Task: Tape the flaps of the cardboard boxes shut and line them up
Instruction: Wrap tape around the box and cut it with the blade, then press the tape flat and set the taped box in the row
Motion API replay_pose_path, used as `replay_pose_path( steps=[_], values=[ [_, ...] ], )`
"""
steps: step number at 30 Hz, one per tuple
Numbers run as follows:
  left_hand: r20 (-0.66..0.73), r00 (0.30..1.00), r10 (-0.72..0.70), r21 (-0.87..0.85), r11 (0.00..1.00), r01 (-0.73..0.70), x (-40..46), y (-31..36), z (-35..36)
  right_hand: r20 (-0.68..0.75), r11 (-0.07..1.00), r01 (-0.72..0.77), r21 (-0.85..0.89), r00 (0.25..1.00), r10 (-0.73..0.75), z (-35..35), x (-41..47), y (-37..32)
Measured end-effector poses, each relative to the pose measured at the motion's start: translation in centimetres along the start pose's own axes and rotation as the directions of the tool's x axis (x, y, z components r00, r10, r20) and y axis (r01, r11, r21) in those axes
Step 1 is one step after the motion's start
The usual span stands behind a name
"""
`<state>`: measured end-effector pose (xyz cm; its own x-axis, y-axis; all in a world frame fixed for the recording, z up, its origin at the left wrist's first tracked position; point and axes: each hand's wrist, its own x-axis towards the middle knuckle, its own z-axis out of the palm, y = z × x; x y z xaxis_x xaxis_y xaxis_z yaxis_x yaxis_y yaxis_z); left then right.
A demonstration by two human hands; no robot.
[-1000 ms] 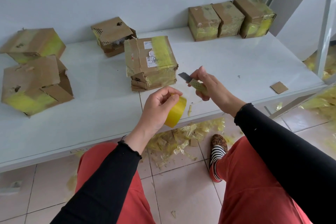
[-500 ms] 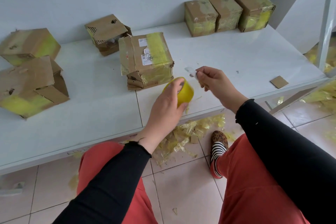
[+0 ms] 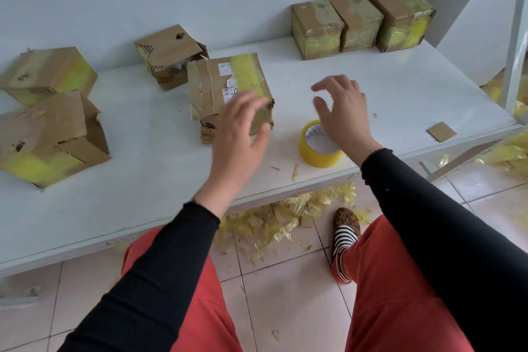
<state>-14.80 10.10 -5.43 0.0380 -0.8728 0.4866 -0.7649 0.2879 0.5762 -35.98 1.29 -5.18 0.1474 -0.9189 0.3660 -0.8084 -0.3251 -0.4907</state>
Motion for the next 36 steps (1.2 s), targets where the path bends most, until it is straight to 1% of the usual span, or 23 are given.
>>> replay_pose_path(
  steps=[1, 2, 3, 5, 7, 9, 10, 13, 18, 20, 23, 26, 29, 31, 33, 34, 36],
  values=[
    [-0.041, 0.999, -0.031, 0.036, 0.999, 0.033, 1.1, -0.7, -0.9, -0.004, 0.997, 0.069, 0.039, 0.998, -0.069, 0.5, 0.3, -1.5],
    [-0.042, 0.997, -0.058, 0.078, 0.995, 0.061, 2.4, -1.4, -1.6, -0.001, 0.989, 0.128, 0.068, 0.992, -0.128, 0.9, 0.6, -2.8],
    [0.000, 0.996, -0.084, 0.121, 0.989, 0.084, 3.6, -2.1, -2.2, 0.012, 0.980, 0.176, 0.089, 0.984, -0.177, 1.4, 0.9, -3.9],
    [0.160, 0.981, -0.111, 0.212, 0.974, 0.076, 5.7, -3.3, -2.6, 0.078, 0.965, 0.245, 0.098, 0.964, -0.253, 2.3, 1.7, -5.4],
    [0.321, 0.943, -0.095, 0.298, 0.955, -0.006, 6.9, -4.1, -2.2, 0.177, 0.956, 0.280, 0.082, 0.940, -0.291, 3.3, 2.4, -6.0],
    [0.413, 0.906, -0.089, 0.325, 0.944, -0.055, 7.4, -4.8, -1.5, 0.234, 0.953, 0.295, 0.073, 0.923, -0.304, 4.1, 2.7, -6.0],
    [0.424, 0.901, -0.091, 0.339, 0.939, -0.064, 7.4, -5.2, -1.2, 0.234, 0.951, 0.297, 0.083, 0.922, -0.309, 4.3, 2.8, -5.9],
    [0.383, 0.920, -0.082, 0.385, 0.920, -0.079, 7.1, -5.9, -0.4, 0.210, 0.942, 0.330, 0.068, 0.918, -0.337, 5.0, 2.6, -5.5],
    [0.354, 0.931, -0.087, 0.487, 0.867, -0.104, 6.2, -5.1, 0.1, 0.195, 0.941, 0.335, 0.039, 0.921, -0.336, 5.6, 2.4, -5.3],
    [0.389, 0.914, -0.118, 0.512, 0.852, -0.108, 6.1, -4.4, -0.2, 0.220, 0.930, 0.368, 0.011, 0.906, -0.361, 5.1, 2.9, -5.1],
    [0.439, 0.874, -0.208, 0.550, 0.832, -0.078, 5.2, -2.4, -1.2, 0.245, 0.898, 0.437, -0.045, 0.876, -0.414, 3.8, 3.5, -4.1],
    [0.475, 0.848, -0.237, 0.577, 0.811, -0.096, 3.5, 0.1, -2.1, 0.251, 0.884, 0.459, -0.086, 0.869, -0.427, 2.8, 4.0, -3.2],
    [0.454, 0.870, -0.193, 0.526, 0.846, -0.086, 2.9, 0.7, -3.4, 0.300, 0.866, 0.491, -0.097, 0.844, -0.445, 2.2, 4.2, -4.0],
    [0.405, 0.904, -0.137, 0.502, 0.860, -0.095, 4.0, -0.2, -4.2, 0.296, 0.874, 0.478, -0.087, 0.850, -0.435, 2.0, 4.0, -5.2],
    [0.400, 0.910, -0.110, 0.505, 0.855, -0.119, 4.9, -1.9, -4.7, 0.280, 0.892, 0.449, -0.053, 0.864, -0.418, 2.3, 3.4, -6.5],
    [0.437, 0.891, -0.124, 0.498, 0.858, -0.125, 5.1, -2.7, -4.7, 0.309, 0.899, 0.437, -0.023, 0.858, -0.409, 2.7, 2.9, -7.2],
    [0.522, 0.836, -0.169, 0.471, 0.874, -0.117, 4.7, -4.0, -4.3, 0.443, 0.911, 0.413, 0.017, 0.813, -0.377, 3.4, 1.9, -8.0]
  ],
)
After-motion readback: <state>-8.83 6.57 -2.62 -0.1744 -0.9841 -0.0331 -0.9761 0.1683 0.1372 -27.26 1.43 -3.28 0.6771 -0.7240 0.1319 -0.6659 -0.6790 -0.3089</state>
